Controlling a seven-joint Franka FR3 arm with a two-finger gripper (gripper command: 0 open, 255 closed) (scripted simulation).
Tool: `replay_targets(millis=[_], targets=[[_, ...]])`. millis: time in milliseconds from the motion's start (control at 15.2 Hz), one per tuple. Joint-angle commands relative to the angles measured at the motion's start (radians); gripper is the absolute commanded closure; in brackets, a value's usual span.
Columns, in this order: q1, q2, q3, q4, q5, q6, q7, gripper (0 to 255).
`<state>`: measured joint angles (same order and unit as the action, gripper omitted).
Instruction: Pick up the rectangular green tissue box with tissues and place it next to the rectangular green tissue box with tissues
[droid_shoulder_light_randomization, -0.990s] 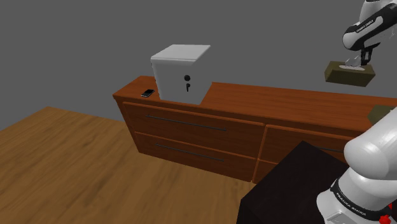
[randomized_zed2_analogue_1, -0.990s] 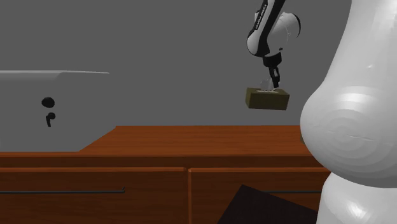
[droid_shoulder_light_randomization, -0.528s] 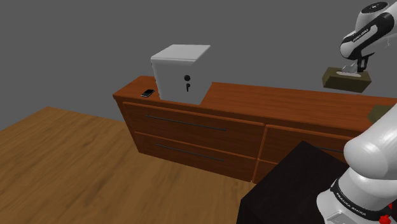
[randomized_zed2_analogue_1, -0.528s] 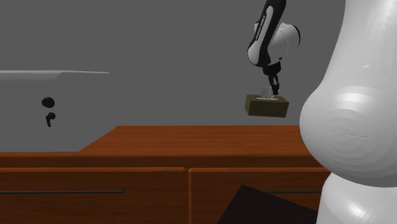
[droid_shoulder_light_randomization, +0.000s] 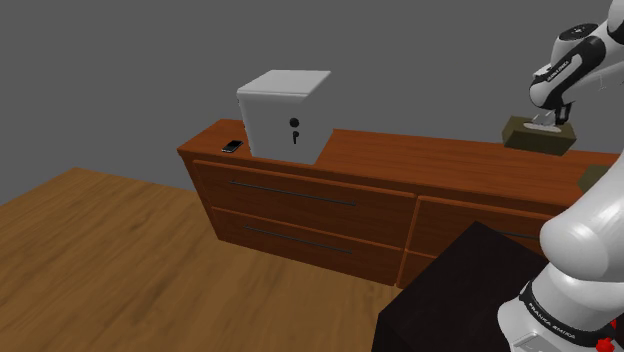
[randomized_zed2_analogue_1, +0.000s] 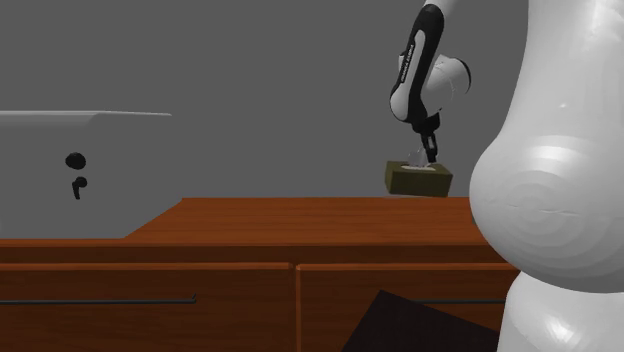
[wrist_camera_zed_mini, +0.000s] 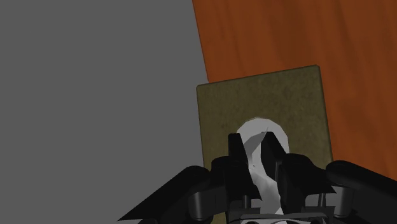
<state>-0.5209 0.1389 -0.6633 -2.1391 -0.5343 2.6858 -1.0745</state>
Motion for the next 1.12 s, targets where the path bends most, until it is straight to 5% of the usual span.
replay_targets(millis=[0, 792, 858, 1056], targets=[[-0.002, 0.017, -0.002, -0.011, -0.005, 0.026, 0.013, 255], [-0.008, 0.061, -0.003, -0.027, -0.007, 0.081, 0.034, 255], [-0.008, 0.061, -0.003, -0.027, -0.007, 0.081, 0.034, 0], [-0.008, 0.061, -0.003, -0.027, -0.007, 0.081, 0.034, 0]])
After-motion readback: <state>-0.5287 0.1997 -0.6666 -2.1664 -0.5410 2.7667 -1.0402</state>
